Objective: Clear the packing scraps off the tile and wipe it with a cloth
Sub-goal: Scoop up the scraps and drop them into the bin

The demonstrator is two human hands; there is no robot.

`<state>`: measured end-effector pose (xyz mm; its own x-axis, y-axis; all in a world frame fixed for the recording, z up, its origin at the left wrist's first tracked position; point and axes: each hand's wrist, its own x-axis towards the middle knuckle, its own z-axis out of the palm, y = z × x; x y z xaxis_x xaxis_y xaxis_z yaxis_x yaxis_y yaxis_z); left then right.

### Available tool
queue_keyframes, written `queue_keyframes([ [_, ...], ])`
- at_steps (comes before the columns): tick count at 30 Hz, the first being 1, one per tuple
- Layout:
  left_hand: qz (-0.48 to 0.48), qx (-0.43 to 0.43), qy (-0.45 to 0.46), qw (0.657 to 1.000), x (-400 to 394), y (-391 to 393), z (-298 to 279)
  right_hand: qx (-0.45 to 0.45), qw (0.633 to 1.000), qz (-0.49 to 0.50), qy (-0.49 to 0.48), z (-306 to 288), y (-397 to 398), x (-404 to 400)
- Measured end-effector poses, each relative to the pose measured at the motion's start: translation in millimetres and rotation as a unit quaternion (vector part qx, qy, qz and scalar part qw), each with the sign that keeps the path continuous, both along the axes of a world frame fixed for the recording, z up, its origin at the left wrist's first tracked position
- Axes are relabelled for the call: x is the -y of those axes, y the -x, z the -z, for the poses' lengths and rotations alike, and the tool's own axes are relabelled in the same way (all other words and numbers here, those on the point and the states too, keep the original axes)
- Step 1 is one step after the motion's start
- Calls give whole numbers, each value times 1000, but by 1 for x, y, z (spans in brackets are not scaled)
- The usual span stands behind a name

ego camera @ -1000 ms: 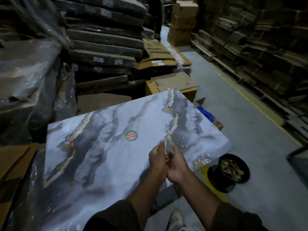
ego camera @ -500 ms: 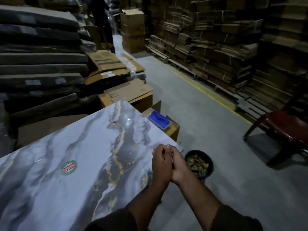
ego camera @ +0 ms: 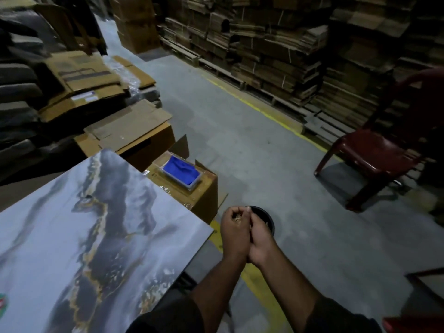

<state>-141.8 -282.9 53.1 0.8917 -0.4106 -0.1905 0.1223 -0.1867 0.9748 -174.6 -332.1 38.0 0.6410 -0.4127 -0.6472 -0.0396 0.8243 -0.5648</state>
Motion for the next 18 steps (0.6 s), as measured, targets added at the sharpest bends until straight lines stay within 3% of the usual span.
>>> queue_keyframes([
  [2, 2, -24, 5, 1000, 30, -9, 16, -1, 999, 22, -28, 12, -8, 26],
  [5, -36, -143, 47, 988, 77, -24, 45, -36, 997, 54, -32, 35, -23, 69],
  [6, -53, -182, 61, 980, 94, -31, 57, -25, 995, 75, -63, 46, -27, 81],
  [8, -83, -233, 66, 967, 123, -42, 81, 23, 961, 154, -229, 64, -42, 105],
  [11, -88, -258, 40, 961, 157, -58, 124, -19, 938, 196, -285, 109, -61, 144],
  [15, -51, -279, -18, 959, 187, -69, 190, -99, 948, 200, -226, 171, -65, 178],
  [18, -51, -338, -54, 938, 211, -75, 237, -172, 954, 167, -181, 210, -69, 197],
])
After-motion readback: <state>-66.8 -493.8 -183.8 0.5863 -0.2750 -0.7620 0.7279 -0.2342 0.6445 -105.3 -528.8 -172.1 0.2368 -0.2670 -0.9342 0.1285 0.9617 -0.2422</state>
